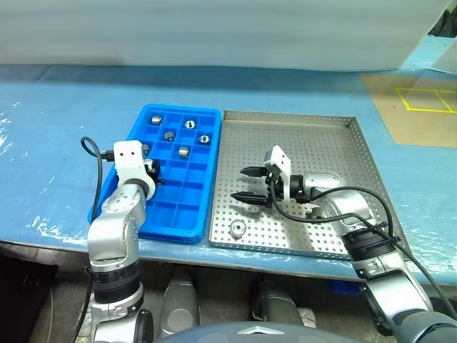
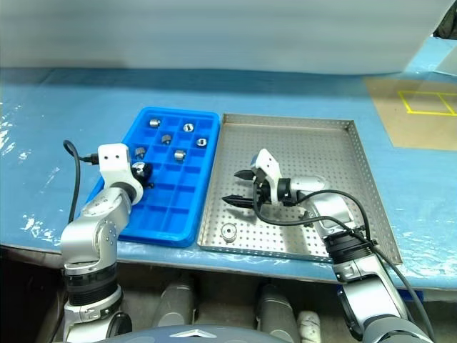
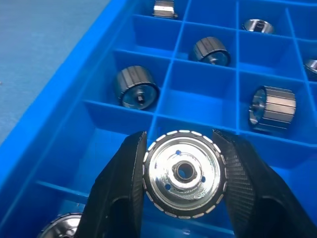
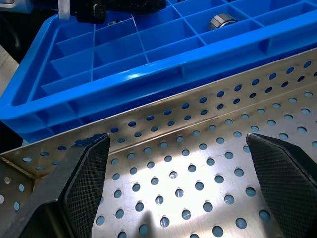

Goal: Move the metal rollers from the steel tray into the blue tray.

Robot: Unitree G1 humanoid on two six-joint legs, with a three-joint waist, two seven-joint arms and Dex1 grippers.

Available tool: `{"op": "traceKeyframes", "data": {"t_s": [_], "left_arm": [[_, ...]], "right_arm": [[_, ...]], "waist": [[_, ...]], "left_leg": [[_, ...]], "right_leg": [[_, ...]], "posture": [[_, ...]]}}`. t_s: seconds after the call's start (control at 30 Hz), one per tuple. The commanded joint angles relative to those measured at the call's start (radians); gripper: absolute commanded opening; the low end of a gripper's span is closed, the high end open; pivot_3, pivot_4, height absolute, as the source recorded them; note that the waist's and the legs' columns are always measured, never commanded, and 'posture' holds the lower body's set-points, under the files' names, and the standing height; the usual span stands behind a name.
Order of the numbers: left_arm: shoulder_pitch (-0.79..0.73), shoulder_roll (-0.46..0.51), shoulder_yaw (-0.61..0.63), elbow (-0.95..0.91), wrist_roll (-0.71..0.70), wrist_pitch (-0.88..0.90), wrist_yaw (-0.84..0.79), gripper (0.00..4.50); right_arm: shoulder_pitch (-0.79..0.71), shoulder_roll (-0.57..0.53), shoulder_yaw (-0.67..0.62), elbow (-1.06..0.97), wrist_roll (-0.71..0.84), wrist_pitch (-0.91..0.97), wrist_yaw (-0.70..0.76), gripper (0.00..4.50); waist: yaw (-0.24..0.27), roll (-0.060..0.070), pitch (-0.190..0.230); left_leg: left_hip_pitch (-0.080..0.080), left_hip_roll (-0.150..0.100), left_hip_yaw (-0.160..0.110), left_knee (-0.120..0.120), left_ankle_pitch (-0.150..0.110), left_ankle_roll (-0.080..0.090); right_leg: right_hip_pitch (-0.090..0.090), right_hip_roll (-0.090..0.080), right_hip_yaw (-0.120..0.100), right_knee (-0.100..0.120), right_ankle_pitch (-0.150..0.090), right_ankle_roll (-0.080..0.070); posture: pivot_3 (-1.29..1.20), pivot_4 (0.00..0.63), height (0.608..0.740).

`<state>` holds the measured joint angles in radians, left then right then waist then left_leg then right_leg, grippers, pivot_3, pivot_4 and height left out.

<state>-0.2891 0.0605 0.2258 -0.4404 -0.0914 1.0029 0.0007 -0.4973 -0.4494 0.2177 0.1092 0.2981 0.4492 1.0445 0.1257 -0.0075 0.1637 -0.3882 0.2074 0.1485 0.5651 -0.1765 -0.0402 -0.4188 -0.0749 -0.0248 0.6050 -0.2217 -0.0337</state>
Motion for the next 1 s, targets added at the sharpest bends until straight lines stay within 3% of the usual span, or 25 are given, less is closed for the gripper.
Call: {"op": "traceKeyframes", "data": {"t_s": [0.03,0.23,0.57,1.0], "left_arm": [[0.005,0.016,-0.013,-0.01,-0.003,0.002,-0.002,2.07],[-0.022,0.032,-0.04,-0.003,-0.029,-0.019,-0.025,4.06],[-0.155,0.152,-0.252,0.032,-0.163,-0.116,-0.351,4.06],[-0.261,0.391,-0.493,0.188,-0.258,-0.3,-0.897,4.06]], "right_arm": [[0.004,-0.008,-0.016,-0.031,0.003,-0.015,0.002,4.5],[0.02,-0.012,-0.023,-0.048,0.002,-0.011,-0.009,4.5],[0.101,-0.06,-0.085,-0.161,0.032,0.042,-0.061,4.5],[0.316,-0.147,-0.193,-0.434,0.087,0.161,-0.174,4.5]], "waist": [[-0.001,0.0,0.0],[-0.001,0.0,0.0],[-0.009,0.0,0.0],[-0.092,0.001,0.0]], "left_leg": [[0.0,0.0,0.0,0.0,0.0,0.0],[0.0,0.0,0.0,0.0,0.0,0.0],[0.001,0.0,0.001,0.0,0.002,-0.003],[0.005,0.0,0.003,-0.001,0.001,-0.006]], "right_leg": [[0.0,0.0,0.0,0.0,0.0,0.0],[0.0,0.0,0.0,0.0,0.0,0.0],[0.0,0.0,0.001,0.001,0.0,0.0],[0.001,0.001,0.004,0.002,0.0,0.0]], "posture": [[0.17,0.15,0.74],[0.17,0.15,0.74],[0.0,0.15,0.74],[-0.24,0.15,0.74]]}}
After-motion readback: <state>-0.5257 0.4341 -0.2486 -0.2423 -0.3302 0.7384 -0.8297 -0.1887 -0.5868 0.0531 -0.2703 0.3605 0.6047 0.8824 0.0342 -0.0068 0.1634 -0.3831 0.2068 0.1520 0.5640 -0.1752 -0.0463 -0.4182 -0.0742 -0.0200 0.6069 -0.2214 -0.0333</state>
